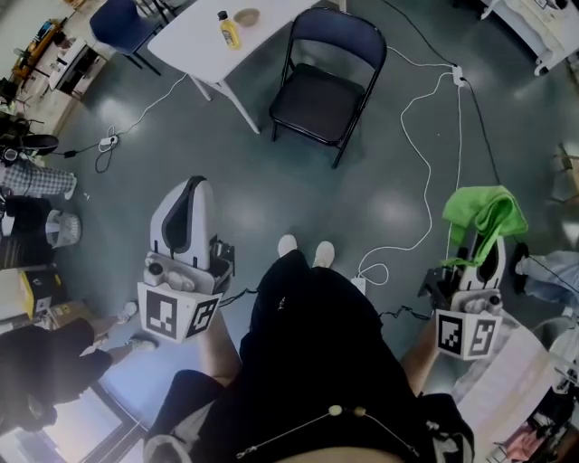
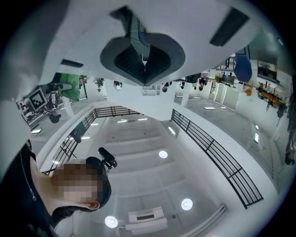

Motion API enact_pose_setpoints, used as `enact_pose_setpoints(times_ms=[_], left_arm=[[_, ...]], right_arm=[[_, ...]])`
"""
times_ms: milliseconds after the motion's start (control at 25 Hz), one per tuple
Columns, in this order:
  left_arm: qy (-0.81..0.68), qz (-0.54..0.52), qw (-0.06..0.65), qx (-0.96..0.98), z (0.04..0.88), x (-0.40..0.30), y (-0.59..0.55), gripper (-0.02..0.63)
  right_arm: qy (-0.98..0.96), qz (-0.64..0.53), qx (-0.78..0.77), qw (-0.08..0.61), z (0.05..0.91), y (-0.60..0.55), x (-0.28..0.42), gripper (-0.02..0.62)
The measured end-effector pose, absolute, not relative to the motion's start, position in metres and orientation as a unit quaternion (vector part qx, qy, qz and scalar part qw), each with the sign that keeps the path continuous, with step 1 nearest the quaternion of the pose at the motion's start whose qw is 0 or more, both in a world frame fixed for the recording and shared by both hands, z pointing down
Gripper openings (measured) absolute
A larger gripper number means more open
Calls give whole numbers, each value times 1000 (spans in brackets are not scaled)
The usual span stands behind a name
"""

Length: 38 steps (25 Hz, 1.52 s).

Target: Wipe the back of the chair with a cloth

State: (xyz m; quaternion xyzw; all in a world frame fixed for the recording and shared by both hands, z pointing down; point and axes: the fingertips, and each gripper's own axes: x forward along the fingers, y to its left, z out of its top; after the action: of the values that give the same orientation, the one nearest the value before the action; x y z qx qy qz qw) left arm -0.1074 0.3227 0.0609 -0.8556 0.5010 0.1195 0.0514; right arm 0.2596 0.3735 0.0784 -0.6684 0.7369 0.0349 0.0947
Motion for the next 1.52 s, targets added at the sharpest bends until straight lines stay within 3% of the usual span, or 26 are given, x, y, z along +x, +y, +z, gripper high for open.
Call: enact_pose_setpoints(times_ms=[320, 600, 720, 1000, 1240, 1520], left_arm=[[495, 133, 61, -857, 42, -102, 321, 4], [476, 117, 29, -871, 65, -85, 299, 5], [461, 72, 32, -884, 84, -63, 276, 5], [415, 59, 59, -906, 67, -20, 240, 5], [437, -7, 52, -898, 114, -23, 238, 5], [440, 26, 38, -897, 104, -37, 232, 5]], right_arm=[[733, 36, -672, 97, 76, 386, 268, 44], [728, 15, -684, 40, 94, 370, 261, 44], [755, -11, -652, 72, 92, 349, 239, 44], [784, 46, -616, 63, 69, 285, 171, 44], [778, 24, -627, 41, 99, 271, 133, 43], [771, 26, -636, 22, 106, 261, 131, 41]])
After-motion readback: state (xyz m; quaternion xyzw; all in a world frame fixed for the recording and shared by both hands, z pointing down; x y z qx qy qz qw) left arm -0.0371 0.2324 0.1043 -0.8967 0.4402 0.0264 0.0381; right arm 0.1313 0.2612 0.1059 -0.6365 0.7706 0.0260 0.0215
